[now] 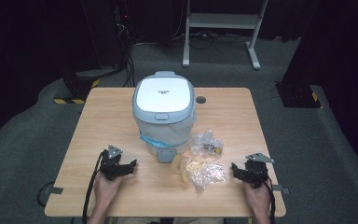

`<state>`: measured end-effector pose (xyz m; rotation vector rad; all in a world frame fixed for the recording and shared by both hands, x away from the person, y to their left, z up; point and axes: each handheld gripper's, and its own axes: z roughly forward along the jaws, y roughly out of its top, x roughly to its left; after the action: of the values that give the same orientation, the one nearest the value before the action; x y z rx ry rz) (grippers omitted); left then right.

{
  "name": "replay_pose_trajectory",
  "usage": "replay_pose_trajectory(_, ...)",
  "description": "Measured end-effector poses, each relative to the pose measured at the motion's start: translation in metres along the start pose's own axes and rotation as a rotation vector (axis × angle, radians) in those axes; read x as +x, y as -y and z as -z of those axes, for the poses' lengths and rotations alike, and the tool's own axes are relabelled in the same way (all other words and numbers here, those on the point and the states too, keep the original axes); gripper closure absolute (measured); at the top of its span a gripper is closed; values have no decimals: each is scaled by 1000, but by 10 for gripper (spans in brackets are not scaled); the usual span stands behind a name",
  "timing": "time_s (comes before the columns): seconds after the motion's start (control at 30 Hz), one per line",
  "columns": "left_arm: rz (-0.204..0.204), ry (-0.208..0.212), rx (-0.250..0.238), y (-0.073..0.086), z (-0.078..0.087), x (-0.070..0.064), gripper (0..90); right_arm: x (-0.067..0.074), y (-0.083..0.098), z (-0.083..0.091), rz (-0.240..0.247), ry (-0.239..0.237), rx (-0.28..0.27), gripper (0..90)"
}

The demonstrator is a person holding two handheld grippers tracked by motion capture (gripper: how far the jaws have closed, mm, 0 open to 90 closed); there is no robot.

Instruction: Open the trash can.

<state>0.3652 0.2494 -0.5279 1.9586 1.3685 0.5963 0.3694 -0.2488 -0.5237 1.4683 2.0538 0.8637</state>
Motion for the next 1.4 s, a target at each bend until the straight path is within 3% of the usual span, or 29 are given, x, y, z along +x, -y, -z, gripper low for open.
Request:
replay_pose_trajectory(0.27, 15, -11, 9, -2, -1, -3, 180, 0, 0, 0, 0, -2, -1, 245)
replay_pose_trajectory(0.5, 29, 48, -56, -14, 8, -16, 185, 0, 0, 0, 0, -2, -1, 245)
replay_pose_trajectory(0.6, 38, 92, -61, -19, 9, -22, 182, 0, 0, 0, 0, -2, -1, 245)
replay_pose_trajectory(0.97, 39, 178, -64, -35, -5, -57, 129, 0, 0, 0, 1, -1, -1, 247)
replay_pose_trajectory(1.1, 45, 187, -78, -41, -12, -66, 96, 0, 0, 0, 1, 0, -1, 248)
replay_pose_trajectory(1.17, 66, 191, -73, -41, -17, -67, 85, 0, 0, 0, 1, 0, -1, 249)
replay_pose_trajectory(1.4, 63, 148, -63, -44, -26, -73, 75, 0, 0, 0, 1, 0, 0, 249)
